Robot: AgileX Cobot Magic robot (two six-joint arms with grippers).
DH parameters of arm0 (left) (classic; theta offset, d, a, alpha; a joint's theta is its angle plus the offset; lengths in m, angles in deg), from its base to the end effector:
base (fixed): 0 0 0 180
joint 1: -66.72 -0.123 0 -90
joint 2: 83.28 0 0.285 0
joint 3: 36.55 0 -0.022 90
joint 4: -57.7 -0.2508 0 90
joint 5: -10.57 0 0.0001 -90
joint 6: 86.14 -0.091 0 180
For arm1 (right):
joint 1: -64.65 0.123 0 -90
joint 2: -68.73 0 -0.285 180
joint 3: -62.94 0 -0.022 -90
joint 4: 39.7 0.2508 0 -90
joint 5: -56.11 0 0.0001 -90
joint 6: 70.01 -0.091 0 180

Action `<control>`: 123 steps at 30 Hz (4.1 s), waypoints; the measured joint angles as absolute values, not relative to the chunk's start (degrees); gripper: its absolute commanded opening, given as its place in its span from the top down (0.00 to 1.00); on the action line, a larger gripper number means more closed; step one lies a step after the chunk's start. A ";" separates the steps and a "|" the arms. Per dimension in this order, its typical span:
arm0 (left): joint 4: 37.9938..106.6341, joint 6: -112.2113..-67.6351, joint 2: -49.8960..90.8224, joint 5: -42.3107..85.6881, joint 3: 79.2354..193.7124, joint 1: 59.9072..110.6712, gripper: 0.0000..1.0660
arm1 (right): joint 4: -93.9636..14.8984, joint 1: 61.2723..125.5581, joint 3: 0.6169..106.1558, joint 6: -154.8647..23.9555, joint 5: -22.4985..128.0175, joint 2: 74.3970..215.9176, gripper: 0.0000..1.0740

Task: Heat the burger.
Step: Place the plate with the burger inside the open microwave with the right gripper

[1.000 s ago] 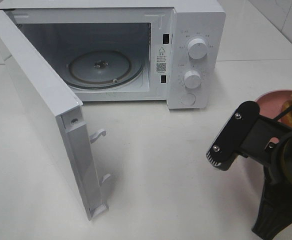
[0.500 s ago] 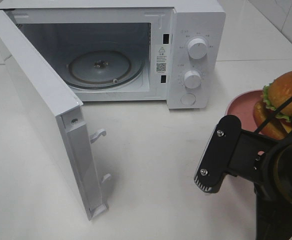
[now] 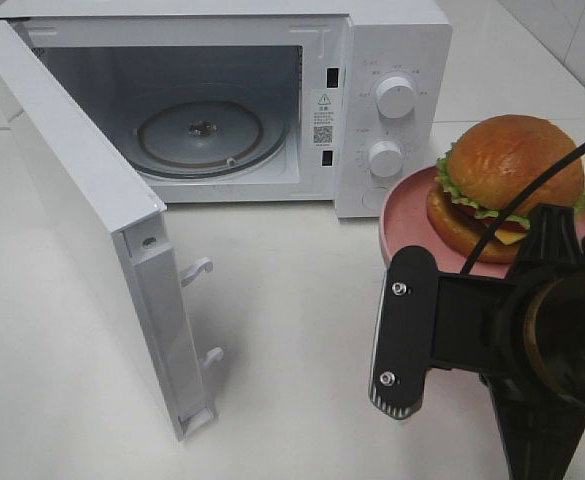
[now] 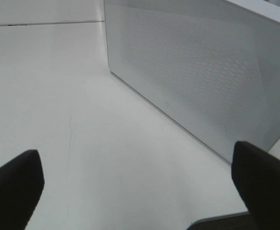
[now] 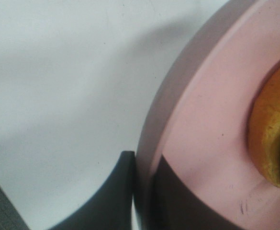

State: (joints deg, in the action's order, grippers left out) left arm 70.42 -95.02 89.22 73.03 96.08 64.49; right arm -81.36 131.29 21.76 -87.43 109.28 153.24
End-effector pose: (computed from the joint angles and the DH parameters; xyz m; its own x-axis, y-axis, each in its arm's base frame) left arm -0.0097 -0.0182 0.2823 -0.4421 0.0328 -0.8964 0.1588 0.9864 -0.0422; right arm 0.1245 0.1660 0.2022 -0.2471 -0.9669 -0.0631 -0.8024 0.2407 -0.5460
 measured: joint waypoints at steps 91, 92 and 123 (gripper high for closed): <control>70.42 -95.02 89.22 73.03 96.08 64.49 0.06 | -47.10 99.32 25.20 13.53 79.72 153.64 1.00; 70.42 -95.02 89.22 73.03 96.08 64.49 0.06 | -47.10 99.32 25.20 13.53 79.72 153.64 1.00; 70.42 -95.02 89.22 73.03 96.08 64.49 0.06 | -48.76 105.39 38.78 3.33 78.80 169.45 1.00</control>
